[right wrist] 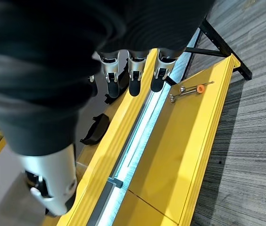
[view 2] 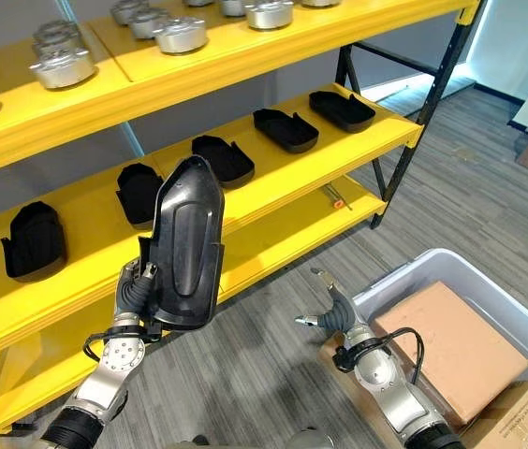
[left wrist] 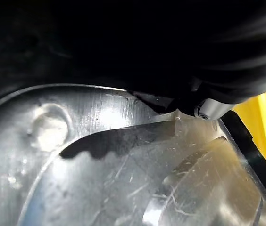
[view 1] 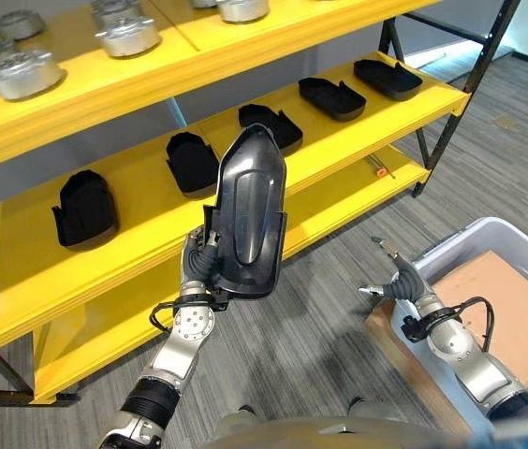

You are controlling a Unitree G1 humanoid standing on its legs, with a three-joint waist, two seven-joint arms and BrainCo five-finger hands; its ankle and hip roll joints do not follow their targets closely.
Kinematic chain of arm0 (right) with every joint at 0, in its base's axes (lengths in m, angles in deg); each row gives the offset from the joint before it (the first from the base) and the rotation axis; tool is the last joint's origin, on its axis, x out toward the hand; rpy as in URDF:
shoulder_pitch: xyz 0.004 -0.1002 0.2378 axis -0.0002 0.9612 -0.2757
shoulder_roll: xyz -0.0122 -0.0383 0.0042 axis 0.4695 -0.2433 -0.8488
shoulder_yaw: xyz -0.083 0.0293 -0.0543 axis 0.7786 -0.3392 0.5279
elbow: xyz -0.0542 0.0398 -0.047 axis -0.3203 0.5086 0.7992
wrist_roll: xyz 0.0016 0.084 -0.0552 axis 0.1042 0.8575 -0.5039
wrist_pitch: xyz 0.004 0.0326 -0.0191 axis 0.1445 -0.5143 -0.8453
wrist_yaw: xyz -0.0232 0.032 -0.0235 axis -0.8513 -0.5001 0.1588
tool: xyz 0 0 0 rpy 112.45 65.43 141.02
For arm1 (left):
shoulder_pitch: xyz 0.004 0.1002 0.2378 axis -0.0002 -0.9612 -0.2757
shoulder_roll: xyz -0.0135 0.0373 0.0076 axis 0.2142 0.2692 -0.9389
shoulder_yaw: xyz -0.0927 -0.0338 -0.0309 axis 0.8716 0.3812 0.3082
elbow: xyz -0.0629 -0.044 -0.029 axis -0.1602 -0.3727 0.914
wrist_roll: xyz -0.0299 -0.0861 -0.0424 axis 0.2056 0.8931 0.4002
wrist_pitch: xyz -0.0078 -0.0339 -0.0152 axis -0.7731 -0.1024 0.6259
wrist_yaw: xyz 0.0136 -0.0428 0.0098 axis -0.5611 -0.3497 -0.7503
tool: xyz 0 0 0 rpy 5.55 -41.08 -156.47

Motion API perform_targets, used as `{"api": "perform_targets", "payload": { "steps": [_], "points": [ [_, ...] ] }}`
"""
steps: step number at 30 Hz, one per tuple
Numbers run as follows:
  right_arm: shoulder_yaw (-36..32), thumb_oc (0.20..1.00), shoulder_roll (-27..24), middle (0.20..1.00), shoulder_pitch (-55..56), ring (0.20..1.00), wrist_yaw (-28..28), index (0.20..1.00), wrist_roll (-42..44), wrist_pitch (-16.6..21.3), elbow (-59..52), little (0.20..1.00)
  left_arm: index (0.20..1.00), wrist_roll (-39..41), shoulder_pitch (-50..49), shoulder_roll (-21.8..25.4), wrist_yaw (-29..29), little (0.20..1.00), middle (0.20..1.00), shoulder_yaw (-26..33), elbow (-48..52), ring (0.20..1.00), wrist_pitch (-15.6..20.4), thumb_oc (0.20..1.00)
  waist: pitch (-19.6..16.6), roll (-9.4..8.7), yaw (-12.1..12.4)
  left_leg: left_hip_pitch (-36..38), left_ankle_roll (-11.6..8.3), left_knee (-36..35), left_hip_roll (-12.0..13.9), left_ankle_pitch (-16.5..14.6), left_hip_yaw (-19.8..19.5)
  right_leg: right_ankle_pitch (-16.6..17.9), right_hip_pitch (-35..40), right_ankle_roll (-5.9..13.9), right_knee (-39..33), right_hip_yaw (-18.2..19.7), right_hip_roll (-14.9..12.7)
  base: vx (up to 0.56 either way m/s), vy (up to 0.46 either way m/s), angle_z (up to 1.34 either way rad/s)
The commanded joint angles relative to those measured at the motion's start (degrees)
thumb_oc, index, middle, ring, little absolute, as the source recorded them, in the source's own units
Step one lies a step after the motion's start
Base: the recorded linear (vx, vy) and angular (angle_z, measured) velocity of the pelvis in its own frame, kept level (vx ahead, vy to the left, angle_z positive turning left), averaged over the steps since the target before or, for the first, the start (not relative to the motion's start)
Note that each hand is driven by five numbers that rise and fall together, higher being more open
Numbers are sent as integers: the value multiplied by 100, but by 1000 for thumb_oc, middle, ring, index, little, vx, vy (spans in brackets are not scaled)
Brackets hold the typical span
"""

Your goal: Move parts from the plastic box to the shelf.

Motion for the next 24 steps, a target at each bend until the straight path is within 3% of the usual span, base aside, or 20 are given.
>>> {"api": "perform_targets", "payload": {
  "steps": [1,4,7,8,11,14,16,17,19,20,22,24],
  "points": [
    [93,1000,-24,1000,-311,1000,-45,1000,344,282,-188,1000,200,-52,100,95,-199,200,200,331,302,200,505,200,-214,246,8,413,-234,-616,733,559,254,439,-113,-4,-203,101,533,67,455,39],
    [102,1000,30,1000,-302,1000,-99,1000,335,272,-189,1000,200,-164,131,111,-223,200,200,274,274,200,492,200,-209,299,-5,645,-152,-889,475,241,363,472,-56,150,-129,19,351,56,403,27],
    [112,1000,160,1000,-307,1000,-178,1000,348,355,-206,1000,200,-268,94,219,-204,200,200,271,336,200,452,200,-213,313,92,732,-81,-1074,338,160,302,637,4,341,-178,-17,159,11,514,17],
    [150,1000,273,1000,-341,1000,-180,1000,334,323,-333,1000,200,-382,38,350,-127,200,200,331,396,200,397,200,-212,273,238,740,-10,-1164,263,129,262,785,47,545,-212,-141,-48,-52,372,20],
    [208,1000,347,1000,-385,1000,-145,1000,288,283,-435,1000,200,-449,21,413,-65,200,200,344,389,200,380,200,-180,222,351,732,68,-1187,158,57,228,929,39,628,-173,-269,-229,-68,311,23],
    [308,1000,469,1000,-516,1000,-155,1000,198,268,-475,1000,200,-505,-35,476,-75,200,200,402,397,200,397,200,-125,142,625,634,217,-1221,-104,-66,203,1338,-45,747,-32,-658,-520,-87,334,10],
    [394,1000,589,1000,-636,1000,-172,1000,129,248,-423,1000,200,-511,-163,524,-25,200,200,584,505,200,409,200,-77,116,901,701,230,-1221,-236,-289,304,1655,-139,987,263,-1117,-727,-26,271,-2],
    [403,1000,618,1000,-656,1000,-166,1000,107,238,-422,1000,200,-505,-180,535,-3,200,200,619,536,200,404,200,-69,114,926,691,255,-1221,-258,-314,309,1673,-185,995,365,-1114,-716,-69,201,-20],
    [426,1000,666,1000,-682,1000,-136,1000,62,250,-420,1000,200,-451,-182,568,91,200,200,700,594,200,350,200,-68,109,934,647,320,-1221,-301,-365,297,1450,-240,959,425,-1021,-522,-26,104,-13],
    [442,1000,640,1000,-674,1000,-81,1000,103,209,-489,1000,200,-448,-138,579,160,200,200,703,595,200,329,200,-65,92,883,614,376,-1221,-350,-382,238,1195,-277,869,395,-854,-212,-26,80,17],
    [368,1000,483,1000,-643,1000,-154,1000,67,258,-684,1000,200,-323,-210,511,188,200,200,662,683,200,262,200,-46,-26,803,540,424,-1221,-494,-291,236,633,-259,381,54,-739,771,37,89,42],
    [366,1000,394,1000,-658,1000,-242,1000,122,312,-736,1000,200,-295,-344,428,140,200,200,640,737,200,299,200,-31,-101,792,586,406,-1221,-628,-312,228,765,-258,294,-328,-686,1045,130,55,38]
  ]
}}
